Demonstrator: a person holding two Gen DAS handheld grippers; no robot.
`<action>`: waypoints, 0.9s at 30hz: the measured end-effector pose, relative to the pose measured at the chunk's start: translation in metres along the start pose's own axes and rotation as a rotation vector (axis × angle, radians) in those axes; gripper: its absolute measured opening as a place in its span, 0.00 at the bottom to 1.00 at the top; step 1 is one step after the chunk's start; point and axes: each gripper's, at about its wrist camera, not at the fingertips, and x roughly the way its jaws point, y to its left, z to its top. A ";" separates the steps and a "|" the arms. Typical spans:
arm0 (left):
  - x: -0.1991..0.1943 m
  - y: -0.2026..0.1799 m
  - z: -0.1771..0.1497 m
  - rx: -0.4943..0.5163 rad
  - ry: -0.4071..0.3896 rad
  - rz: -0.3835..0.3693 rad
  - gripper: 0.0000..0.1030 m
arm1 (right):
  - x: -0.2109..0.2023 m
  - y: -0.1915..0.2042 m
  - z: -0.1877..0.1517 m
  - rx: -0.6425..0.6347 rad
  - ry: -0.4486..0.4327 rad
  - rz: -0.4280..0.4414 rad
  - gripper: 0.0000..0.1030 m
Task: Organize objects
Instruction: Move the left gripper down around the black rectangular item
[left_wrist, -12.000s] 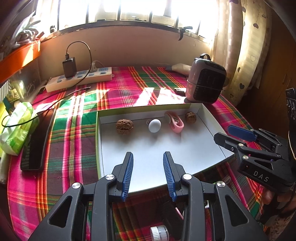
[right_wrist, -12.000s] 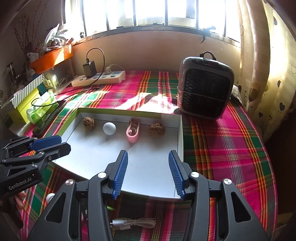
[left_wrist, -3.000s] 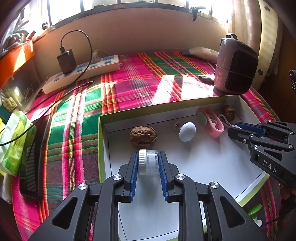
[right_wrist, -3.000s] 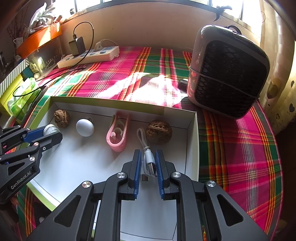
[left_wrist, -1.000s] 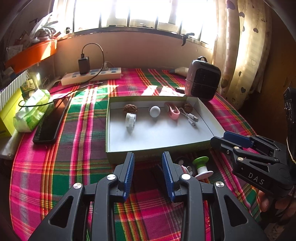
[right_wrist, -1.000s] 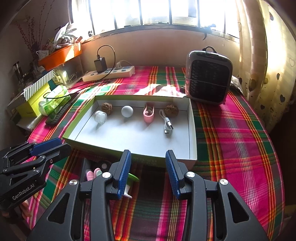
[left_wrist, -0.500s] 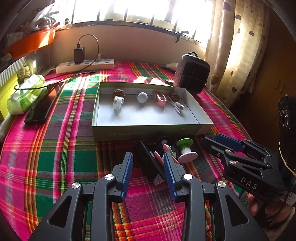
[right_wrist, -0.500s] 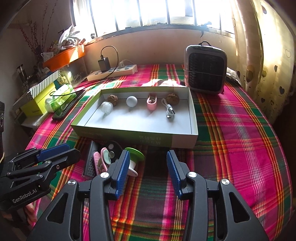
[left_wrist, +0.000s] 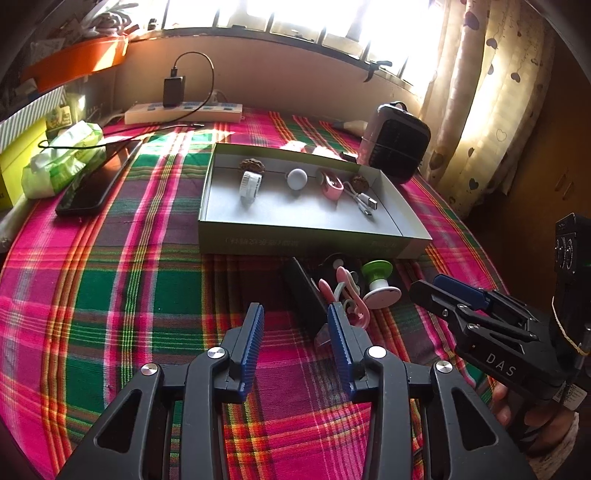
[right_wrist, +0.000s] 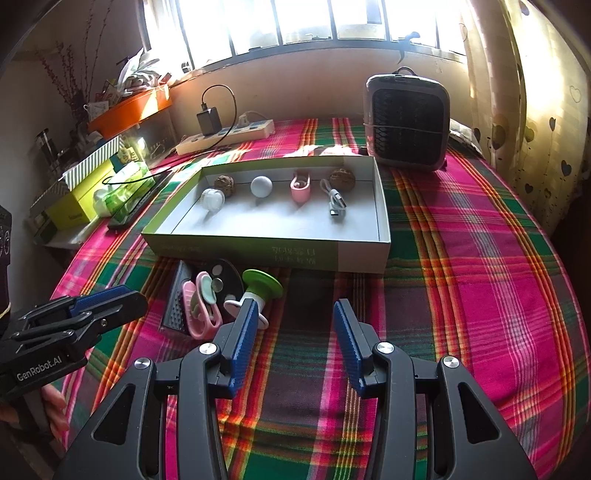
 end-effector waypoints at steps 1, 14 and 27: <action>0.001 -0.001 0.000 -0.004 0.001 -0.010 0.34 | 0.000 0.001 -0.001 -0.002 0.001 0.003 0.43; 0.022 -0.010 -0.004 -0.007 0.066 -0.039 0.36 | 0.005 0.001 -0.001 -0.010 0.012 0.016 0.43; 0.023 0.000 0.000 -0.018 0.068 0.009 0.36 | 0.008 0.001 0.001 -0.009 0.019 0.014 0.43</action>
